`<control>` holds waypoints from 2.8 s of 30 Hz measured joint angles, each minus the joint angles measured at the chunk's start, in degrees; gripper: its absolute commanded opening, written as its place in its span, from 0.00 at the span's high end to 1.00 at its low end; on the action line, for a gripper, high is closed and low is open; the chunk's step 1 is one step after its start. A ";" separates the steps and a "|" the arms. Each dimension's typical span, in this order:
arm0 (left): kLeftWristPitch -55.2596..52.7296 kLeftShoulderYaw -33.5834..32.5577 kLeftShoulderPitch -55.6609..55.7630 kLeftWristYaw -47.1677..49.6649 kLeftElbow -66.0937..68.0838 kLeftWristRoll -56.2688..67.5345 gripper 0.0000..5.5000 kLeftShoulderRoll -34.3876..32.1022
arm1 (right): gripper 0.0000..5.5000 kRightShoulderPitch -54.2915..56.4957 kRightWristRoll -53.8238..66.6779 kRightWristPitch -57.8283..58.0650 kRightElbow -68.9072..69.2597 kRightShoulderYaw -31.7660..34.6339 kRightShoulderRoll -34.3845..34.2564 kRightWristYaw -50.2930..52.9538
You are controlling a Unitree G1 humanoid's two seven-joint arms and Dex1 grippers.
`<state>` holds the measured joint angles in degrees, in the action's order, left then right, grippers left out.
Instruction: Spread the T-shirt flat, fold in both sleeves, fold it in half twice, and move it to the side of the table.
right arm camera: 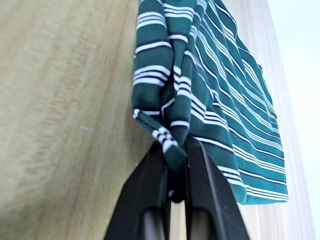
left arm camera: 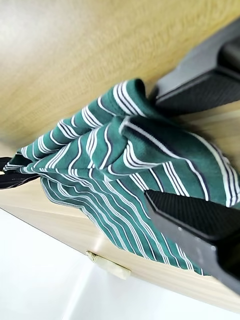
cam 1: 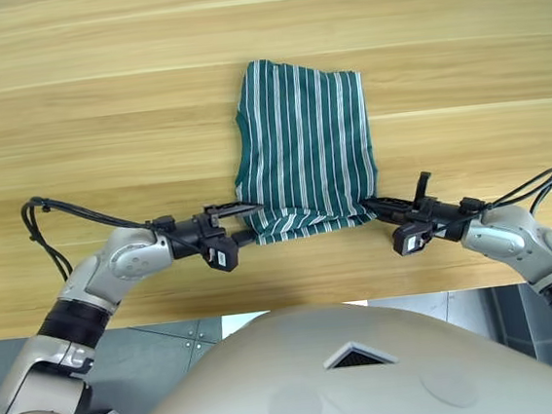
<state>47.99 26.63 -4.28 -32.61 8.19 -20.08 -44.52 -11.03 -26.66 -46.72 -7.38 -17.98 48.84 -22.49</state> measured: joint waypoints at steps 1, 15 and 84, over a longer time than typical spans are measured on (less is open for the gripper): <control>0.43 0.25 0.34 0.00 0.47 0.00 0.59 0.09 | 0.98 0.00 0.01 -0.01 -0.10 0.01 -0.05 0.05; 2.51 1.74 0.90 -0.62 1.51 2.21 0.94 -0.72 | 0.98 0.03 0.90 -0.58 -0.53 0.00 -0.31 -0.11; -15.46 -12.27 16.47 7.83 25.98 10.44 0.77 21.87 | 0.74 35.34 3.60 15.48 -28.73 2.99 -26.94 8.94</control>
<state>32.53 14.36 12.19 -24.77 34.16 -9.64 -22.65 24.31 -23.05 -31.24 -36.11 -14.99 21.90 -13.55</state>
